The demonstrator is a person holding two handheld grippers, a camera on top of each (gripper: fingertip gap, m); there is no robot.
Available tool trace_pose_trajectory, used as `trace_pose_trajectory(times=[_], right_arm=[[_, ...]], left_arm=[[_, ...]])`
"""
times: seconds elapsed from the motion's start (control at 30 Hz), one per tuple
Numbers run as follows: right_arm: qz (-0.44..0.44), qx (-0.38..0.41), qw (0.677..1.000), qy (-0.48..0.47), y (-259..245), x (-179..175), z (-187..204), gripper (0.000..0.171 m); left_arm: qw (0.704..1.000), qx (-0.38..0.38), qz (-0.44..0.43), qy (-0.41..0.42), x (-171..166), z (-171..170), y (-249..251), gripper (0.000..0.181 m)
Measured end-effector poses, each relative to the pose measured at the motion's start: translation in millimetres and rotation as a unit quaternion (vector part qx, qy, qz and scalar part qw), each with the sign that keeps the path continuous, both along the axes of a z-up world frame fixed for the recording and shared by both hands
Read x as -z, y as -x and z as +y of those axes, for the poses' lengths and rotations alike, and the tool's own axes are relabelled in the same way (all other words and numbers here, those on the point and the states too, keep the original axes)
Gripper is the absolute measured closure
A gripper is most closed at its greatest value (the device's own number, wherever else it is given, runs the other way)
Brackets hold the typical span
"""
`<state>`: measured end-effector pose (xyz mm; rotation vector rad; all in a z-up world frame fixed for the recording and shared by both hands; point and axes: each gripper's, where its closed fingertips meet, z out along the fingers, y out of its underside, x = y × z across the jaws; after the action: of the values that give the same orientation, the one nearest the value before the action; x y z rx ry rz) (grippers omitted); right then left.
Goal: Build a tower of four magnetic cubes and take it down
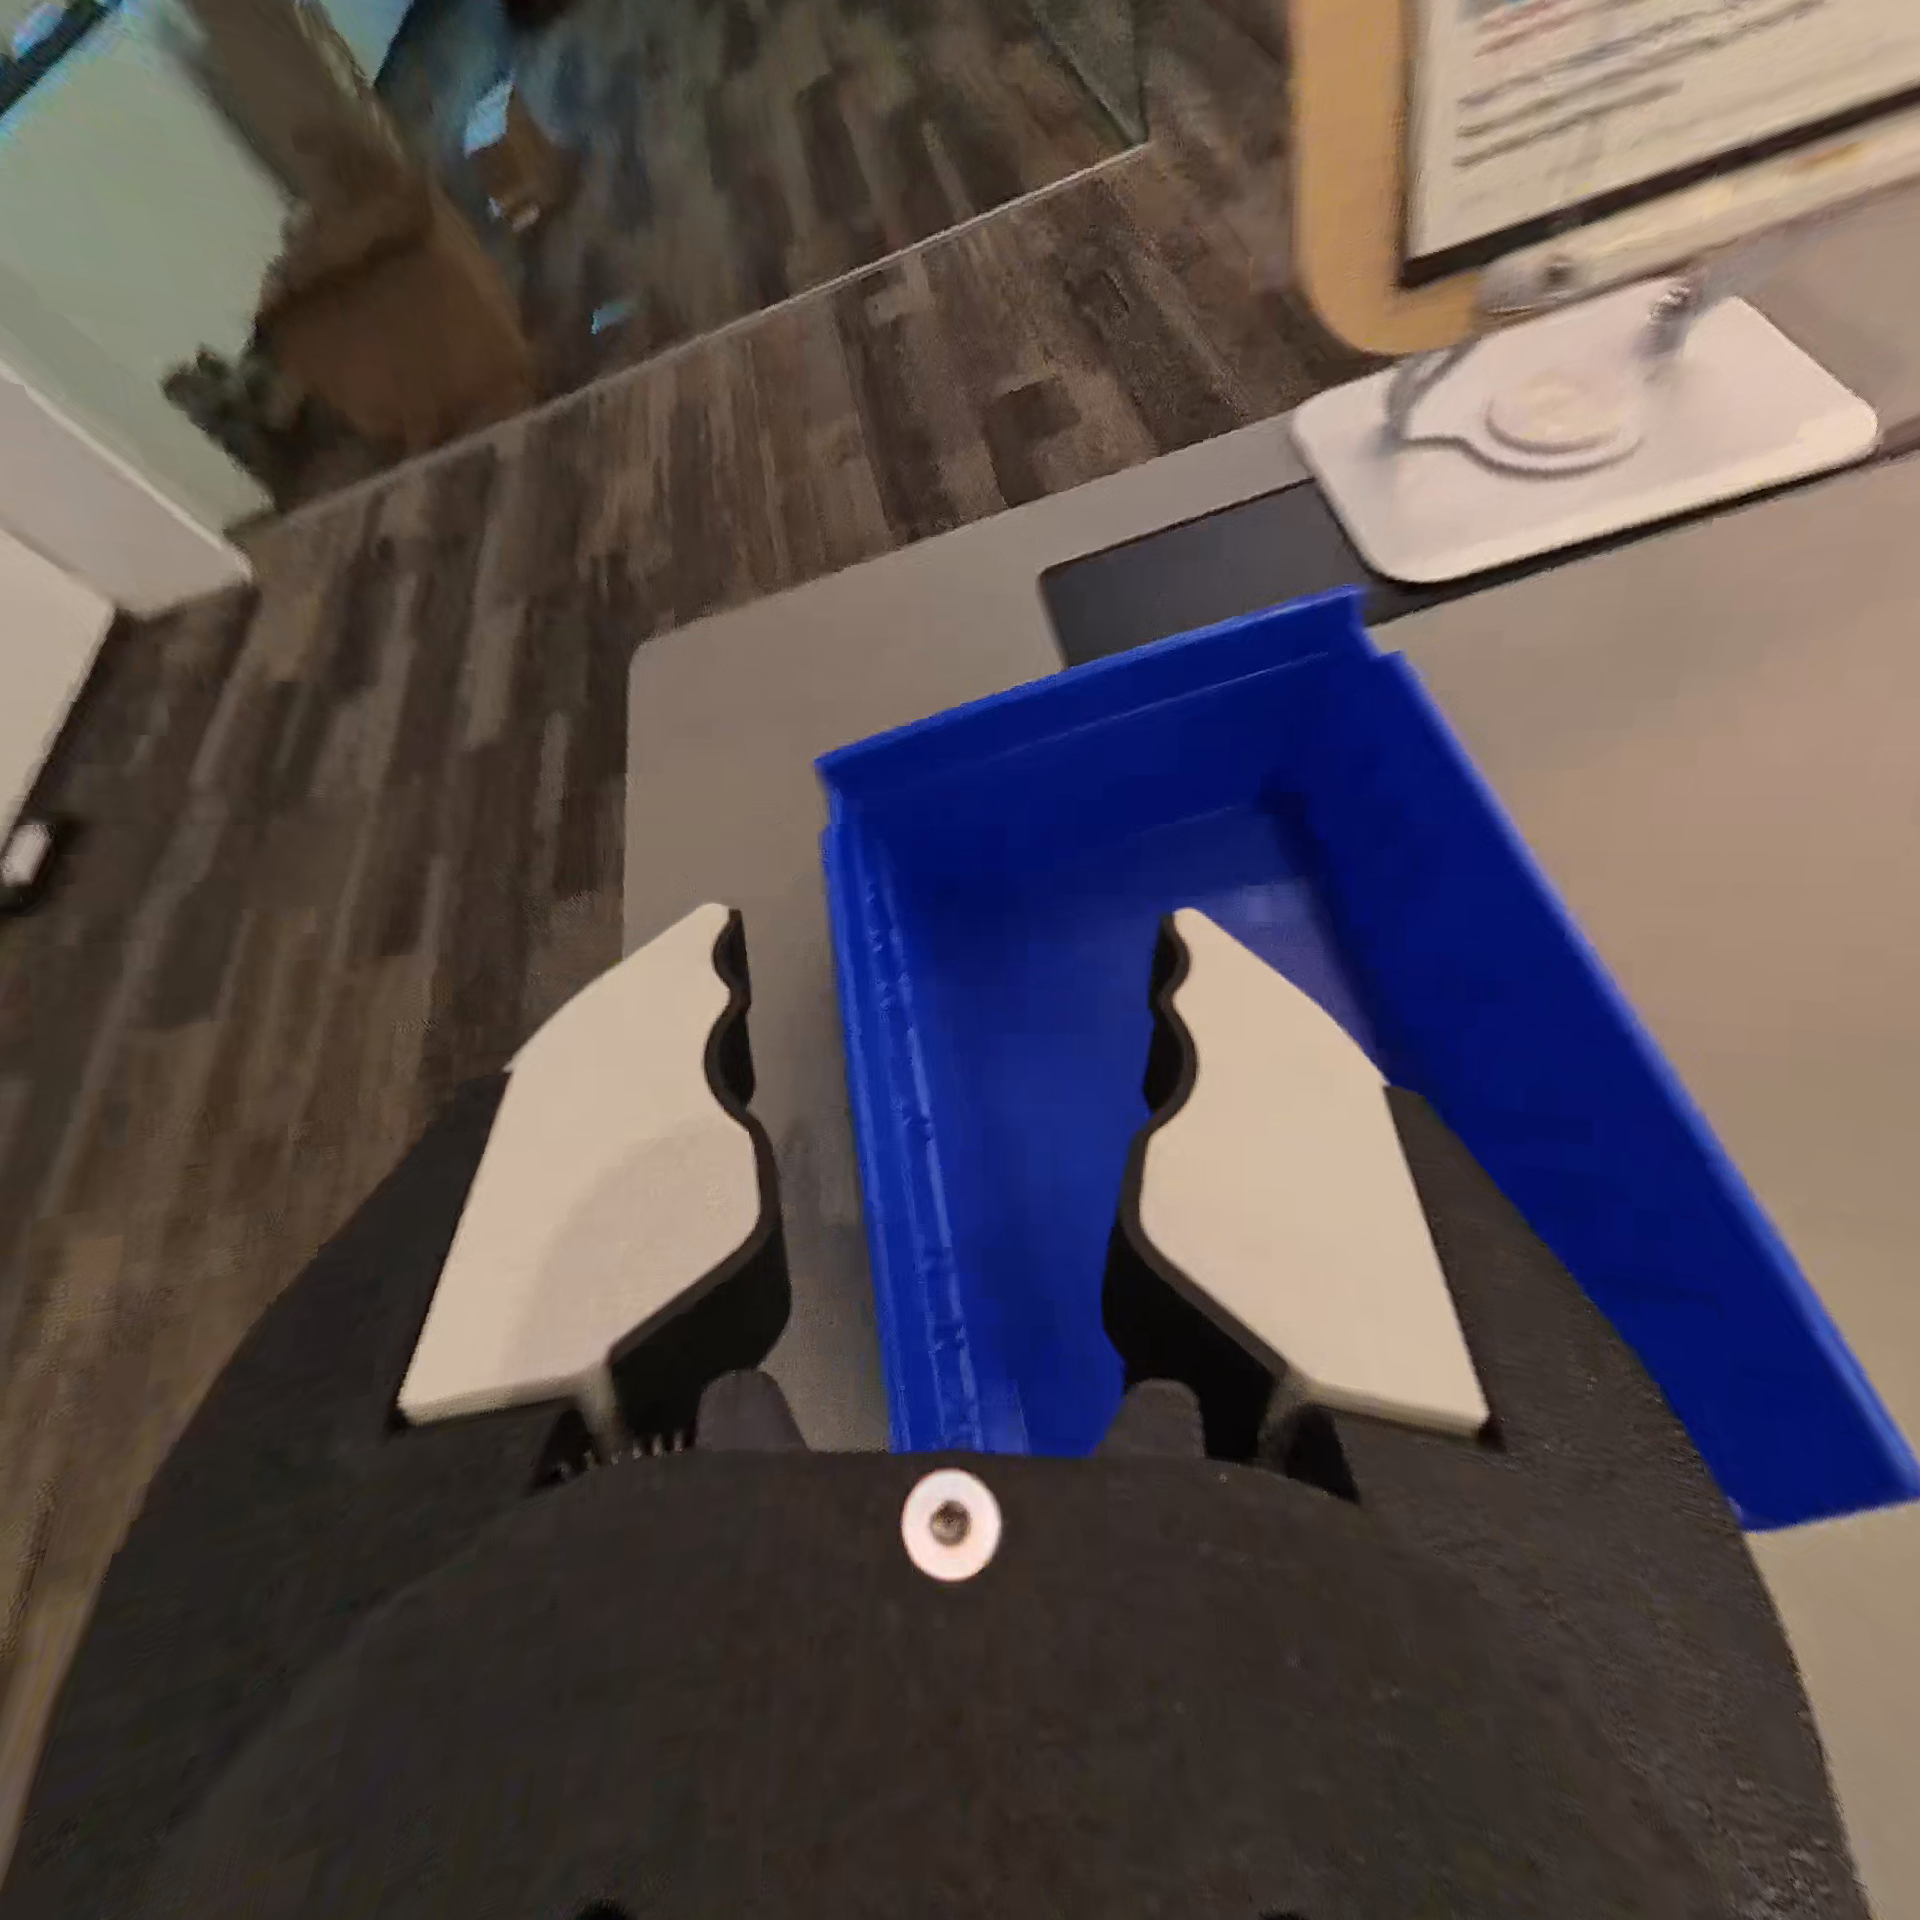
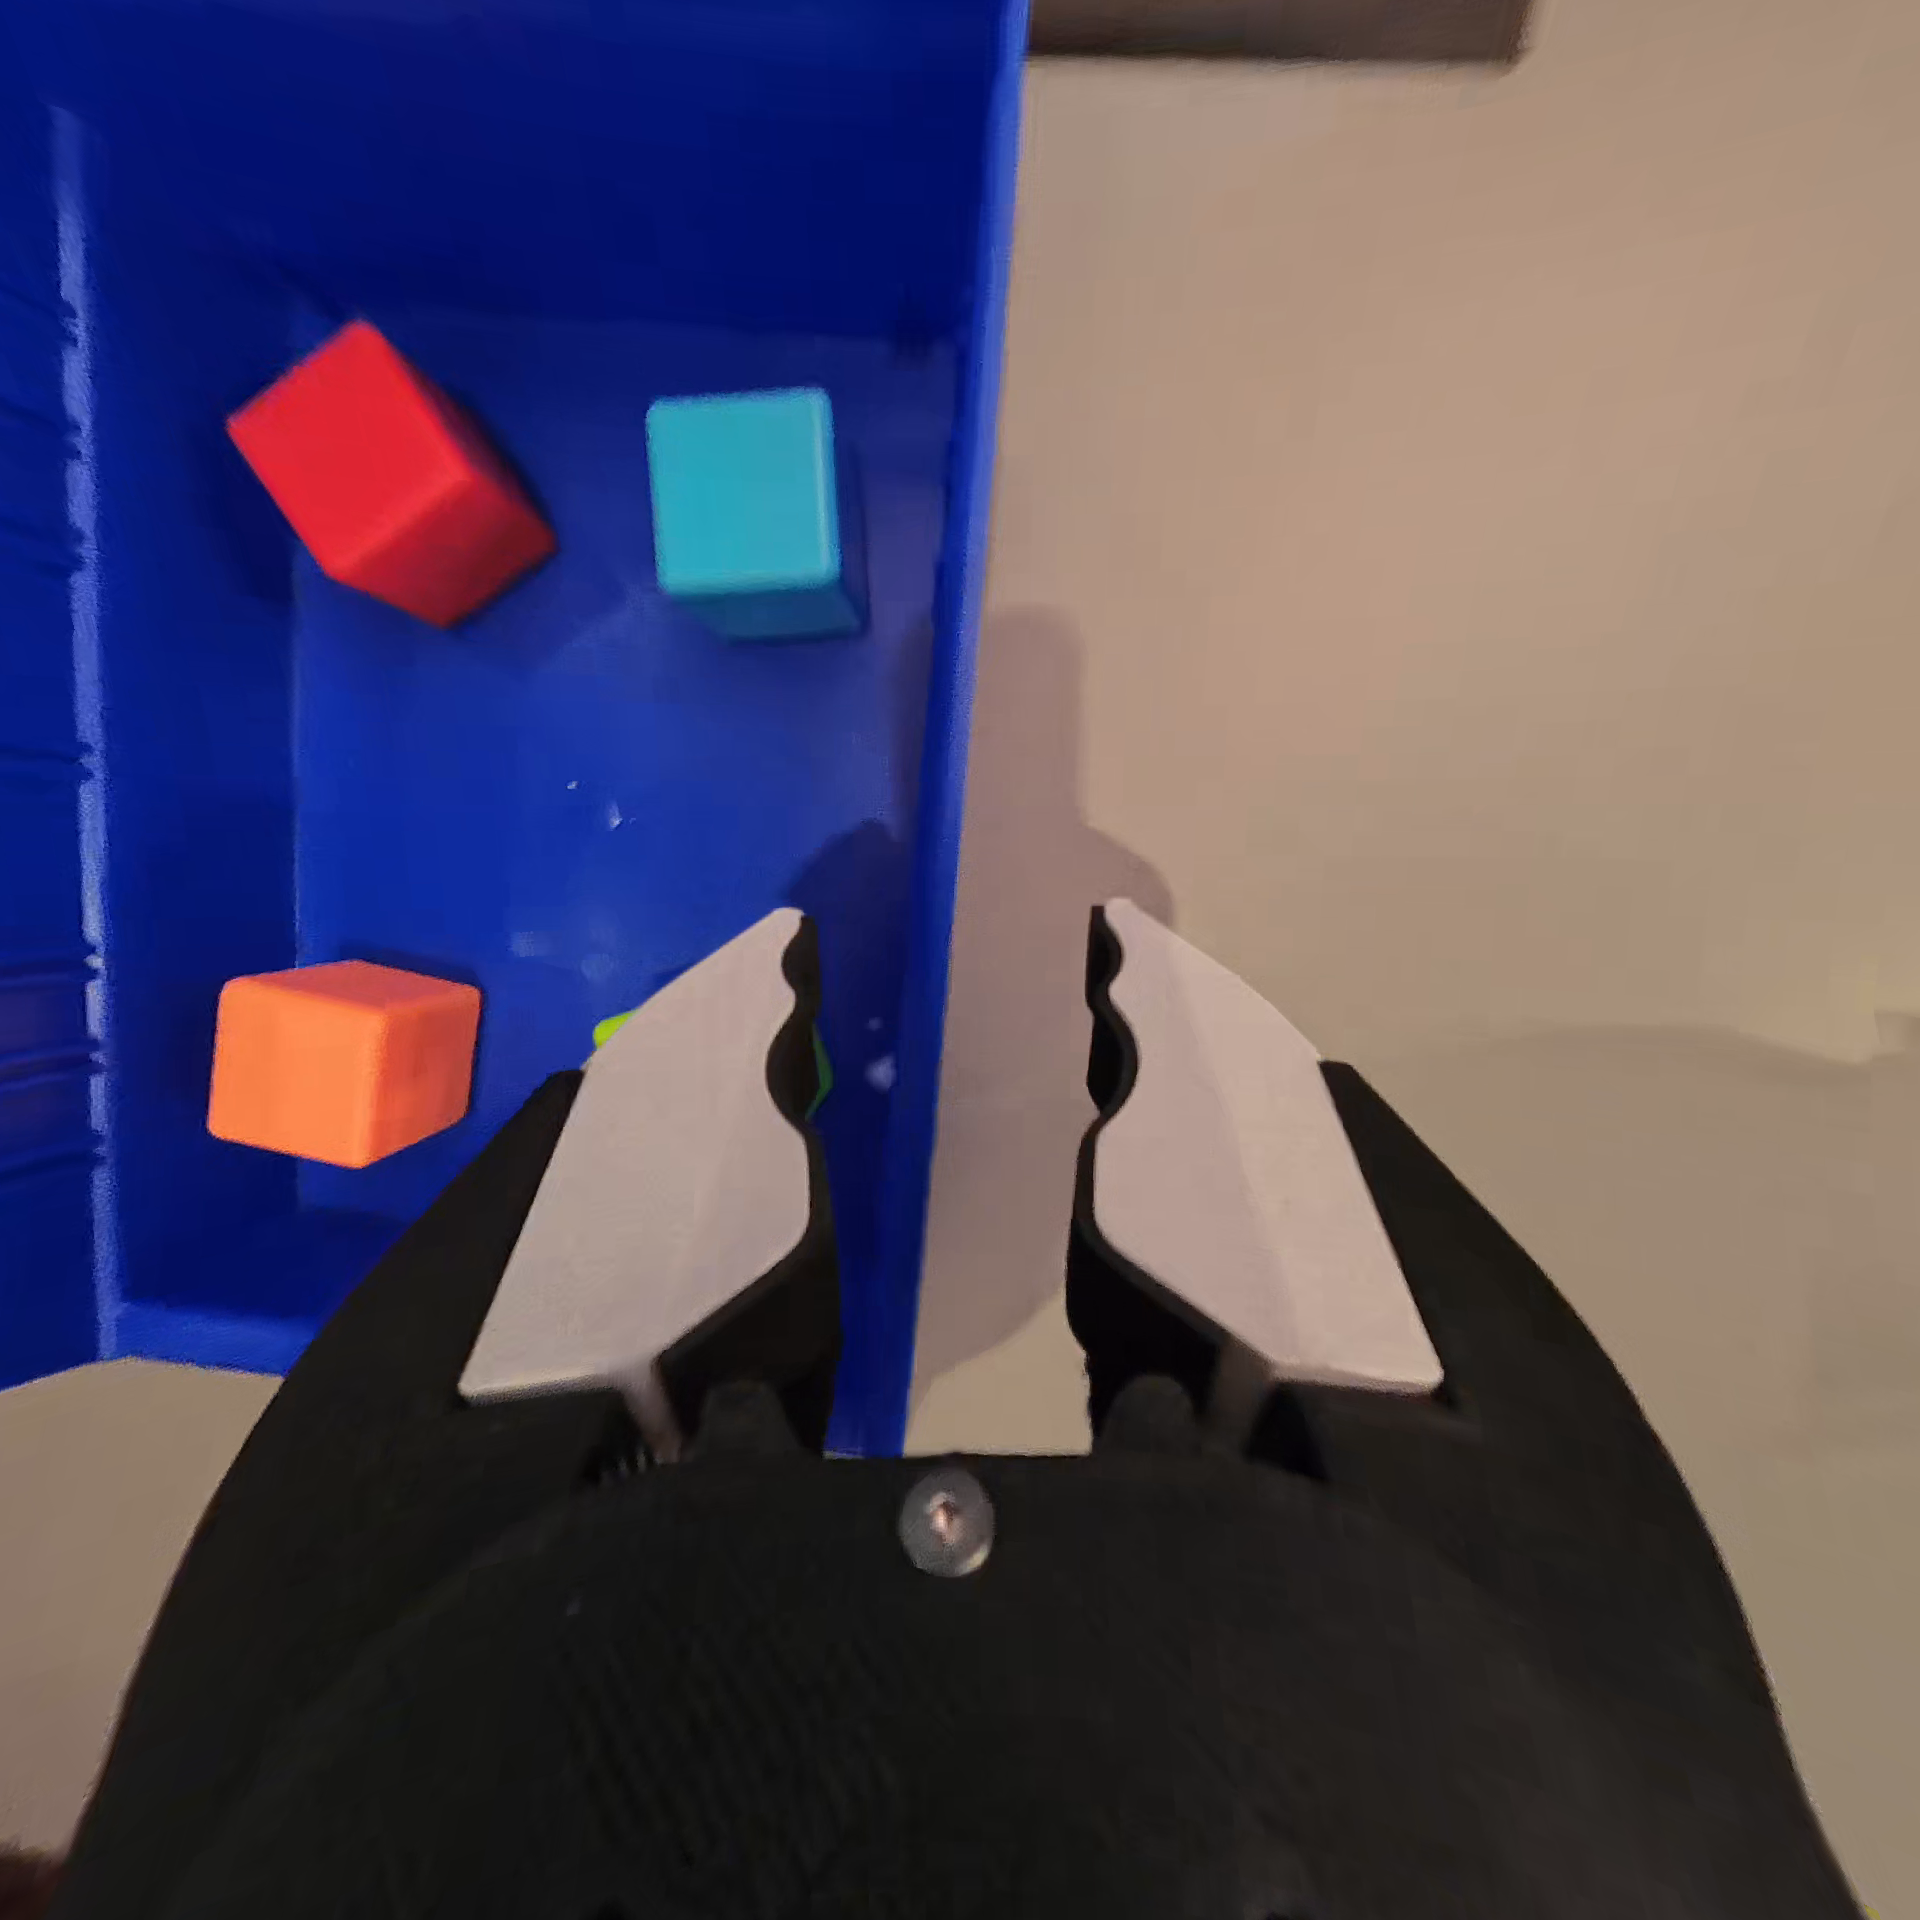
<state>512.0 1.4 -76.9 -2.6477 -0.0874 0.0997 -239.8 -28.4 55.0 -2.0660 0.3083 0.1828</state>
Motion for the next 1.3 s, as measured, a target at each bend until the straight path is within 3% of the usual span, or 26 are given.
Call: trace_pose_trajectory(times=[0.1,0.23,0.3,0.4,0.6,0.67,0.77,1.0,1.3], right_arm=[[0.032,-0.012,0.999,0.032,15,17,4,0.125],[-0.013,0.013,0.998,0.058,11,27,7,0.152],[-0.031,0.021,0.997,0.064,6,30,7,0.159],[-0.003,0.026,0.996,0.082,9,38,4,0.164],[0.000,0.021,0.997,0.081,9,38,4,0.164],[-0.003,0.019,0.997,0.081,9,38,4,0.164],[0.000,0.016,0.997,0.081,10,38,4,0.164],[0.024,-0.013,0.995,0.098,25,38,-2,0.164],[0.003,-0.071,0.989,0.128,63,38,-4,0.163]], left_arm=[[0.995,-0.059,-0.050,0.056,28,-6,39,0.106],[0.977,-0.140,-0.028,0.157,78,-13,83,0.100],[0.970,-0.147,-0.049,0.186,97,-9,85,0.091],[0.962,-0.125,-0.098,0.222,116,-3,72,0.092],[0.943,-0.143,-0.080,0.290,145,-8,74,0.115],[0.928,-0.124,-0.120,0.331,155,-13,60,0.157],[0.911,-0.127,-0.160,0.358,162,-14,53,0.177],[0.912,-0.127,-0.112,0.374,162,-15,43,0.176],[0.918,-0.054,-0.048,0.391,163,-4,-19,0.171]])
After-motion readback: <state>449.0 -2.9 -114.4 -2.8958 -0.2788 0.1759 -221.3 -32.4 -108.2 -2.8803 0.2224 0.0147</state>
